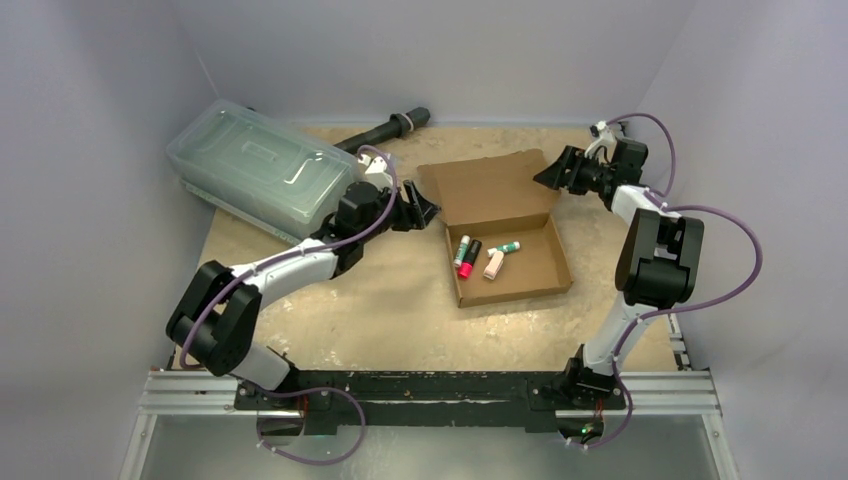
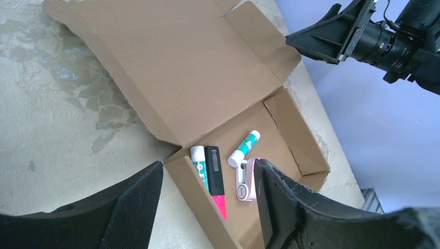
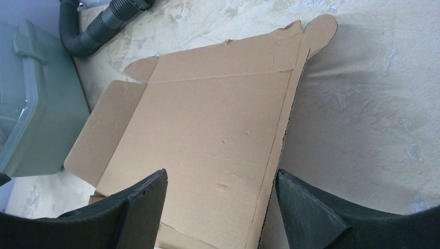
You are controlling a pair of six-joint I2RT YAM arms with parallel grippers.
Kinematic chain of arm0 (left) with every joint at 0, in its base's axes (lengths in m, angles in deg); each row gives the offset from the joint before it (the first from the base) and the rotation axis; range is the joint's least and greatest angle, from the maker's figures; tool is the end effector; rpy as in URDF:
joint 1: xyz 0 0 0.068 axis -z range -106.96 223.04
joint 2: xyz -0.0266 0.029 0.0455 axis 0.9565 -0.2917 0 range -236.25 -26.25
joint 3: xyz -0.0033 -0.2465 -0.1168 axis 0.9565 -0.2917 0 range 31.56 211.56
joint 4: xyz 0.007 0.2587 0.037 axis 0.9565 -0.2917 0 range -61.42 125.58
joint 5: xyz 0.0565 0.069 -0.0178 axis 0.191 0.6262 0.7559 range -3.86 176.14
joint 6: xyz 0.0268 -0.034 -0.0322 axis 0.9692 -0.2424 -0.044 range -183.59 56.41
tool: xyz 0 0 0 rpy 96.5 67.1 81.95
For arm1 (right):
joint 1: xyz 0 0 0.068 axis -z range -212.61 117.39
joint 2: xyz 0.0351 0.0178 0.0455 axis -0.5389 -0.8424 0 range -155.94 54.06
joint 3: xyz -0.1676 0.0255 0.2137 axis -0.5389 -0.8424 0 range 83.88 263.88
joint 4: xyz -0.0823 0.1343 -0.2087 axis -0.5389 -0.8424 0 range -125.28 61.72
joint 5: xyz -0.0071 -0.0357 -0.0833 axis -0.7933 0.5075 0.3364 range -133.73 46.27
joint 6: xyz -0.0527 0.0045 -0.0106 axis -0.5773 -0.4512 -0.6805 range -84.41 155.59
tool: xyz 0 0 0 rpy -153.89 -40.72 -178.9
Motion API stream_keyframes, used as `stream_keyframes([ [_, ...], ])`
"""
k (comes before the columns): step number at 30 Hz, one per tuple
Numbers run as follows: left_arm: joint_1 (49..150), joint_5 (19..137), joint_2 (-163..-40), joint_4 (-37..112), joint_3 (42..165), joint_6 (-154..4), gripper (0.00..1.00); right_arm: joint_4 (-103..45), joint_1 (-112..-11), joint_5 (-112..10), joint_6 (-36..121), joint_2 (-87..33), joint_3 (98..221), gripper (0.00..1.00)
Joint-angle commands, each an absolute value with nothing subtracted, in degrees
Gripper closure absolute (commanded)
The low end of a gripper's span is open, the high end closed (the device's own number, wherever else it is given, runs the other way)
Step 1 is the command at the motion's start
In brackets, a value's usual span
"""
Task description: Fold the paper box
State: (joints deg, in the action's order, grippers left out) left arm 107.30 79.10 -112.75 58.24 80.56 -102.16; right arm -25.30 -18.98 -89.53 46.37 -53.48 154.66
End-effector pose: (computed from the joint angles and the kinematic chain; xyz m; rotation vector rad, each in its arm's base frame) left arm 0.2789 -0.1952 0.2474 0.0191 1.9483 -0.9854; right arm 0.4082 -0.0727 0.2117 -0.0185 2.0664 0.8245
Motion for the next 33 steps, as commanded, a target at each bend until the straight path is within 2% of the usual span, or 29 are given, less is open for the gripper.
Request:
stream_keyframes([
  [1,107.4,79.1,-109.1,57.2,81.5,-101.3,0.34,-26.3,-18.9,-90.1,44.8,-52.1,156.0,0.21],
  [3,107.3,81.5,-107.4,55.4,81.7,-100.1,0.26,-26.3,-18.9,-90.3,44.7,-52.2,156.0,0.21],
  [6,107.0,83.3,-105.5,55.6,81.0,-100.8,0.02,-26.4,-19.0,-90.5,44.5,-52.4,156.2,0.21],
  [8,106.6,84.7,-105.2,54.5,81.1,-102.4,0.01,-26.5,-18.9,-90.5,44.5,-52.4,156.2,0.21],
  [11,105.4,78.6,-106.2,56.6,81.1,-102.3,0.08,-26.7,-18.9,-90.8,44.3,-52.5,156.3,0.21],
  [14,105.0,78.1,-108.4,56.7,82.3,-104.5,0.10,-26.7,-18.9,-91.2,44.3,-52.5,156.5,0.21],
  [17,104.6,79.0,-112.0,54.5,85.3,-106.1,0.10,-26.7,-18.9,-91.4,44.2,-52.4,156.4,0.21],
  [19,104.3,79.8,-115.5,52.8,87.9,-106.6,0.04,-26.7,-18.9,-91.5,44.3,-52.4,156.5,0.21],
  [21,104.1,81.5,-118.9,50.3,91.4,-106.7,0.03,-26.7,-18.9,-91.6,44.3,-52.4,156.4,0.21],
  [23,104.1,85.3,-122.9,44.1,96.7,-107.2,0.06,-26.7,-18.9,-91.7,44.3,-52.3,156.4,0.21],
  [27,104.1,88.6,-132.6,32.1,109.3,-107.6,0.23,-26.6,-18.9,-91.9,44.4,-52.3,156.5,0.21],
  [31,104.1,87.1,-138.4,31.2,113.2,-110.6,0.41,-26.6,-18.9,-92.1,44.4,-52.4,156.6,0.21],
  [33,104.1,87.0,-140.4,31.0,114.6,-111.3,0.46,-26.7,-19.0,-92.2,44.5,-52.3,156.5,0.21],
])
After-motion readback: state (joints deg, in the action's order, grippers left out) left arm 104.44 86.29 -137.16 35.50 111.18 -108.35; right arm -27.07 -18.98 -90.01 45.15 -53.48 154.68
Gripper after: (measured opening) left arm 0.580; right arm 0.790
